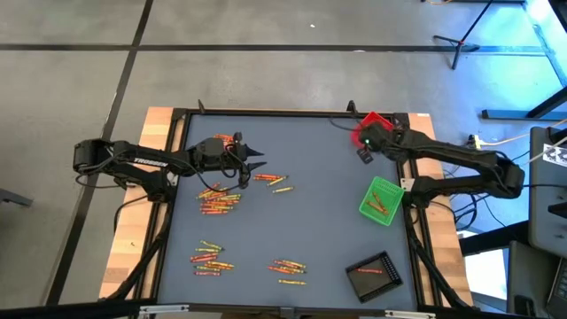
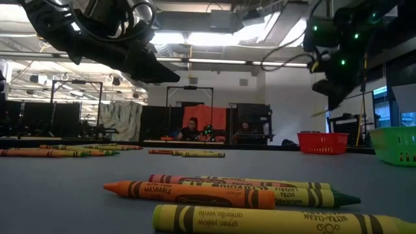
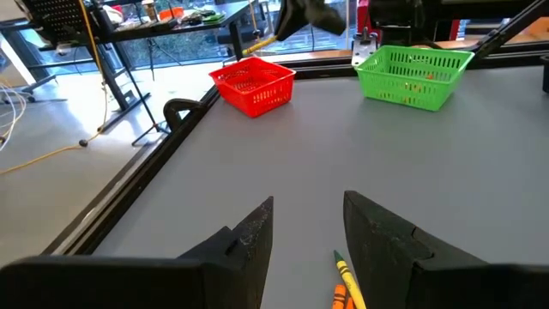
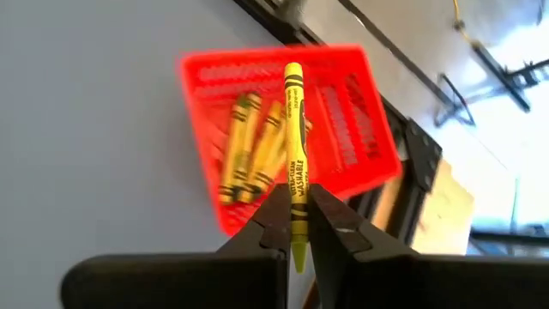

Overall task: Sort crayons
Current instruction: Put the light green crayon into the red bin

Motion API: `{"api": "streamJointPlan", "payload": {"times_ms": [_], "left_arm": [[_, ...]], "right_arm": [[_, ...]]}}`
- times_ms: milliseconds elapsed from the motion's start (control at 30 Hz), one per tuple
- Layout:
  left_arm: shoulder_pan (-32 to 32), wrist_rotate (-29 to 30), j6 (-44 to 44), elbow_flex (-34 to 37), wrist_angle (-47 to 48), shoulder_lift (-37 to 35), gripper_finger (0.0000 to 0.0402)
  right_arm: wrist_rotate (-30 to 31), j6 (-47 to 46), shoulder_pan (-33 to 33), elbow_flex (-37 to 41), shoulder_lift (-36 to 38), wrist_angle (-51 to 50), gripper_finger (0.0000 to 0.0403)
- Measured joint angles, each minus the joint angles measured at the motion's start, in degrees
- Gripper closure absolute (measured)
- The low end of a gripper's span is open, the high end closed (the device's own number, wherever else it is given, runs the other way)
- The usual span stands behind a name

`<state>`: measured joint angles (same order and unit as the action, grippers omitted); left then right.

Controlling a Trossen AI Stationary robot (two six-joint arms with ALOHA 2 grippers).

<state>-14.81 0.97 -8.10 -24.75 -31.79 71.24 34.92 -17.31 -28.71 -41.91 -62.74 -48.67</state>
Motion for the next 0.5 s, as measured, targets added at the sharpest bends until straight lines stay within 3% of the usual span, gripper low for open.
{"api": "streamJointPlan", "payload": {"times_ms": [133, 367, 500], "left_arm": [[0.0, 0.0, 0.0, 0.0, 0.0, 0.0, 0.0274], [0.0, 0.0, 0.0, 0.0, 0.0, 0.0, 0.0274], [0.0, 0.0, 0.0, 0.0, 0.0, 0.0, 0.0274]], "right_arm": [[-0.9, 3.8, -4.8, 3.7, 0.0, 6.7, 0.0379], [-10.7, 9.1, -10.9, 8.6, 0.0, 18.3, 0.0377], [-12.2, 10.3, -12.7, 10.0, 0.0, 20.9, 0.0355]]}}
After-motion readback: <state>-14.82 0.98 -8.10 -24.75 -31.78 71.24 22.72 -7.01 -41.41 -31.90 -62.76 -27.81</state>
